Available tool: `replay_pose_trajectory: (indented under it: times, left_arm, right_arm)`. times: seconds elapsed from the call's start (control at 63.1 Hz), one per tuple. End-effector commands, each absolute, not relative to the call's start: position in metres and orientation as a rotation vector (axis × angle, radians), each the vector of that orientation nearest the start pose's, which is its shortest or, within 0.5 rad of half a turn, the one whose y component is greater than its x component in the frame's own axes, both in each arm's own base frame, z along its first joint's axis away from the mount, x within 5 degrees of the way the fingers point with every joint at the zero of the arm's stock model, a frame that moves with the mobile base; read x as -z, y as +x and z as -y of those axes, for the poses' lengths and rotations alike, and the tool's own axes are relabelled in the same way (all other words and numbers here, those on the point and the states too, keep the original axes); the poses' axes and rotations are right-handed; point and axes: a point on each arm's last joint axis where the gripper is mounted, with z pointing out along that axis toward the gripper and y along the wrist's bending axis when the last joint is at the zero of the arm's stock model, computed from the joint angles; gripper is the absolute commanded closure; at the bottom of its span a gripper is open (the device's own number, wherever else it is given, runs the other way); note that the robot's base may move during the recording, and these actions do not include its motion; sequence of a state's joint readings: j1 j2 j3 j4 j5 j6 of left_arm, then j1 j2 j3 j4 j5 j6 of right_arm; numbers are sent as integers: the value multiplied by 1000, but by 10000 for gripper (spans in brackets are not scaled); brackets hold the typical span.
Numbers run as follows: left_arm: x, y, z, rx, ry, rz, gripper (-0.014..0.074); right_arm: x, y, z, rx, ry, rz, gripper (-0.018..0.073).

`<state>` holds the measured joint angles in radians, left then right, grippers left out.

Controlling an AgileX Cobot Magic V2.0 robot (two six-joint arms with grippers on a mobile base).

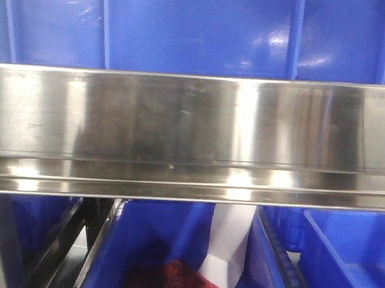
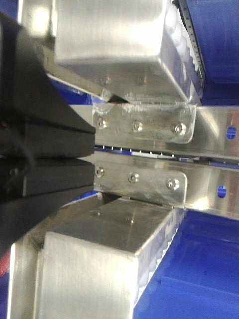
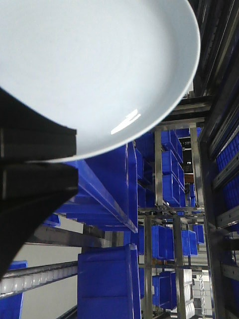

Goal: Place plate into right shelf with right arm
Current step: 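Move the right gripper with the plate over a blue bin, then lower the plate into the blue bin and open the right gripper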

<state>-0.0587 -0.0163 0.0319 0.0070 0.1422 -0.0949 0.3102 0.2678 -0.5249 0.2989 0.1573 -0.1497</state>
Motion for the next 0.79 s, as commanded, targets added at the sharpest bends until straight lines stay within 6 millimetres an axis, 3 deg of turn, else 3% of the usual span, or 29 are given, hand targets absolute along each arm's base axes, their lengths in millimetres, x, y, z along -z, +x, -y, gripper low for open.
replay_pose_trajectory:
  times: [0.0, 0.491, 0.618, 0.777]
  left_arm:
    - [-196, 56, 3, 121, -26, -1556, 643]
    - [-196, 56, 3, 121, -26, -1556, 643]
    - [-196, 56, 3, 121, -26, -1556, 643]
    - [-196, 56, 3, 121, -26, -1556, 643]
  right_arm:
    - [-375, 50, -18, -396, -121, -1272, 503]
    - [-386, 49, -13, -382, -73, -1142, 503]
    - [-404, 44, -11, -408, -48, -1083, 503]
    - [-439, 52, -19, -430, -102, -1175, 503]
